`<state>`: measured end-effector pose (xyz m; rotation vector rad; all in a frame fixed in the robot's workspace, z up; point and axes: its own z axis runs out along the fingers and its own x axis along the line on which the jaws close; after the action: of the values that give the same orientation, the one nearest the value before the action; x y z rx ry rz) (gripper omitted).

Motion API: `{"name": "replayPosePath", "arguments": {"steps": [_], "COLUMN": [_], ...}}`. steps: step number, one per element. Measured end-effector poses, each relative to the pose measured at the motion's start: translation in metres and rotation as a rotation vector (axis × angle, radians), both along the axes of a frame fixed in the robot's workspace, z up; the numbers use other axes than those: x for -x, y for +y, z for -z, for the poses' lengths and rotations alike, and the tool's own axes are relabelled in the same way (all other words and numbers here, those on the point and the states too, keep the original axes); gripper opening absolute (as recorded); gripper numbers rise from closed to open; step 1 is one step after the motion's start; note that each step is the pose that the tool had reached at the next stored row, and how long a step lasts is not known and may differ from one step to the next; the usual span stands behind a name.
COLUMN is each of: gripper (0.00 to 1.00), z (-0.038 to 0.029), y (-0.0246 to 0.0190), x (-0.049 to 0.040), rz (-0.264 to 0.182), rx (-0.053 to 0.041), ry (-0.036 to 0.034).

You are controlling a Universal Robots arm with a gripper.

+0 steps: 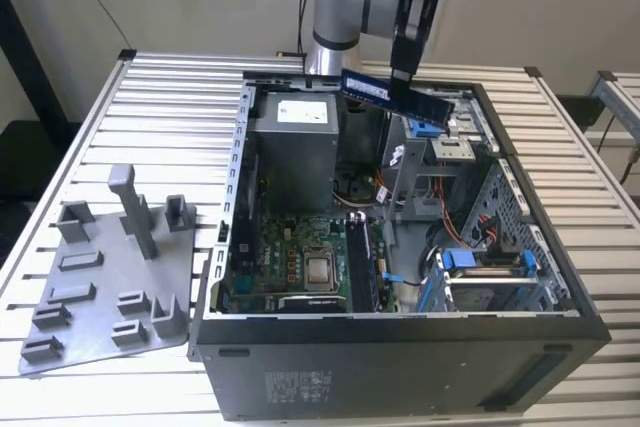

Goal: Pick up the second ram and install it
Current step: 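Insert the second ram into the second slot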

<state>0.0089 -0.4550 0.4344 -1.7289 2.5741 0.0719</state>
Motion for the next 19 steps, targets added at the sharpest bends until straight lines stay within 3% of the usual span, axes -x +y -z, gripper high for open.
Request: {"name": "replayPosePath", "arguments": {"steps": [6,19], "gripper": [0.14,0.14], "z": [0.0006,0.0018], "y": [0.0000,0.0000], "x": [0.0000,0.0027], "rz": [0.092,0.235], "rx": [-0.0001,-0.0002], "ry": [0.0000,-0.0001]}}
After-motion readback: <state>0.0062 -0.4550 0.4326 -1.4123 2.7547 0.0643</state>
